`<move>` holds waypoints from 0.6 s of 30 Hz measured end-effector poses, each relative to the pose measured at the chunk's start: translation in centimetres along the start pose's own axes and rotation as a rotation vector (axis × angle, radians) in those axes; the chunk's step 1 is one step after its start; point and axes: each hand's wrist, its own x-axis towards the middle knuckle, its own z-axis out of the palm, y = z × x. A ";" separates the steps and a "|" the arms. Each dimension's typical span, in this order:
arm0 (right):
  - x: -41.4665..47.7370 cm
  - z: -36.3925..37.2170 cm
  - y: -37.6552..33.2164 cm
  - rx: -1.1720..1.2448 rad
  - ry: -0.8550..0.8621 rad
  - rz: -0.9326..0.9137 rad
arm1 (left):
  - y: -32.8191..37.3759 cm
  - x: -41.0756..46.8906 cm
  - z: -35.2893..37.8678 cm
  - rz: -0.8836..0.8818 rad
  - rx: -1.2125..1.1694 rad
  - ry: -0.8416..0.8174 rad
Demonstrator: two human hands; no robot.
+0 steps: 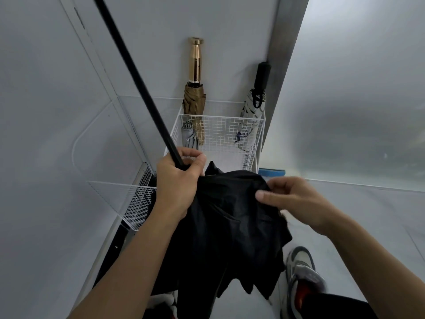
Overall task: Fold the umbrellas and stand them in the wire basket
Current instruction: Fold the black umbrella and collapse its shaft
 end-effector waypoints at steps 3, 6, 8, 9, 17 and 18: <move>0.6 -0.4 1.8 -0.330 0.197 0.027 | 0.1 0.5 -0.4 -0.032 -0.068 0.100; 0.6 0.4 1.7 -0.512 0.622 -0.219 | 0.2 0.7 -0.6 -0.087 -0.126 0.216; -0.8 1.7 0.2 -0.324 0.589 -0.382 | 0.1 0.8 -0.6 -0.102 -0.156 0.289; -1.6 2.7 -0.6 -0.218 0.451 -0.370 | 0.0 0.9 -0.5 -0.100 -0.162 0.316; -1.2 5.6 -0.6 0.015 0.192 -0.283 | -0.6 0.3 0.1 -0.047 -0.029 0.256; -1.3 5.2 -0.9 0.023 0.241 -0.328 | -0.6 0.2 0.2 -0.039 0.006 0.221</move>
